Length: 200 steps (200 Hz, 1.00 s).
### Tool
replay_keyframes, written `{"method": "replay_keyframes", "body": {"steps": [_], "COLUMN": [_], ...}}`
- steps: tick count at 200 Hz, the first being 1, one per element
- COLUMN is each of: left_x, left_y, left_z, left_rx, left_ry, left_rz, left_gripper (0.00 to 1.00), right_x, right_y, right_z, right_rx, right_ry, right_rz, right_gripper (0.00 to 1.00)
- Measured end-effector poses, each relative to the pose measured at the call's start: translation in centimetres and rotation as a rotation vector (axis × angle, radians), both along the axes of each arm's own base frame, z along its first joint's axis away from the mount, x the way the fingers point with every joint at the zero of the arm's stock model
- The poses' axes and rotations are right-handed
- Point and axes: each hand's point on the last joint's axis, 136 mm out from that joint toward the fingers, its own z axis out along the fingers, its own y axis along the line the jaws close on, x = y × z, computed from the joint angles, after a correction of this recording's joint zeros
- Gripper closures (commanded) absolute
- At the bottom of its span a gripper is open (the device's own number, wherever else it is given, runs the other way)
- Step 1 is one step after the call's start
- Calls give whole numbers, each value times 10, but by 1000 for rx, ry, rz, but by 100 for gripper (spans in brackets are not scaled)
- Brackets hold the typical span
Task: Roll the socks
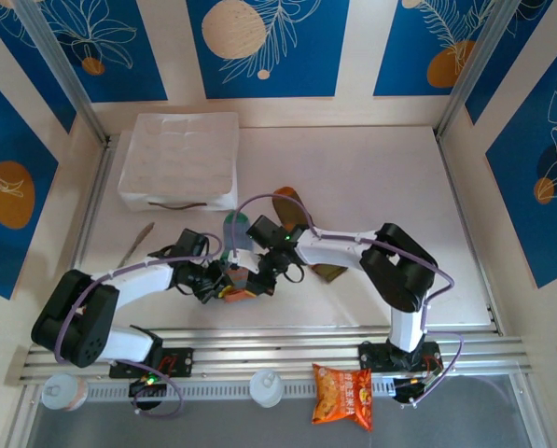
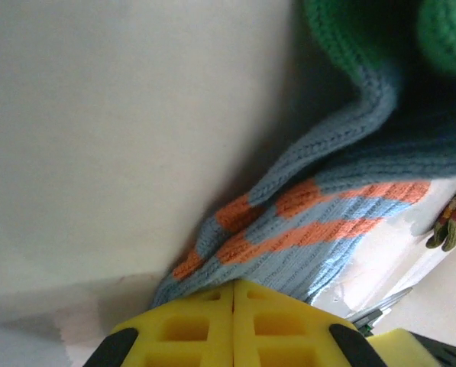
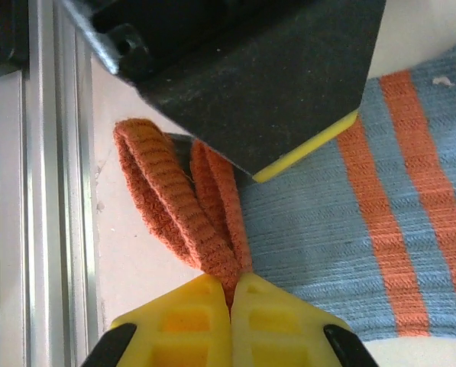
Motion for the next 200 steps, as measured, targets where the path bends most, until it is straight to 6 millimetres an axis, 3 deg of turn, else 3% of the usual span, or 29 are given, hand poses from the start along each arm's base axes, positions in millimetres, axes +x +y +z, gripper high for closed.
{"method": "replay_keyframes", "body": {"steps": [17,37,65,87,129,161,180,200], "left_x": [1,6,13,9,-9,-9,-7,-11], "left_y": [7,19,27,22,2,-4,-4,2], "left_z": [7,26,61,71,60,45,37,22], "left_rx": [39,108,128,89,-5,-19,-11,21], "left_ry": [-23,-70,-160,-175,-115,-83,-71,-45], "left_rz": [8,32,59,52,11,27,41,55], "left_gripper": [63,59,69,77,80,86,88,89], "right_x": [2,5,7,9,11,10,11,11], "right_y": [2,3,2,2,7,7,7,8], "right_z": [-4,-10,-18,-18,-20,-21,-21,-21], "right_rx": [-9,-25,-44,-50,-51,-56,-56,-55], "right_ry": [11,30,55,66,80,87,90,90], "right_rz": [-6,-19,-37,-48,-52,-61,-66,-70], "right_gripper": [100,100,100,100,100,100,94,81]}}
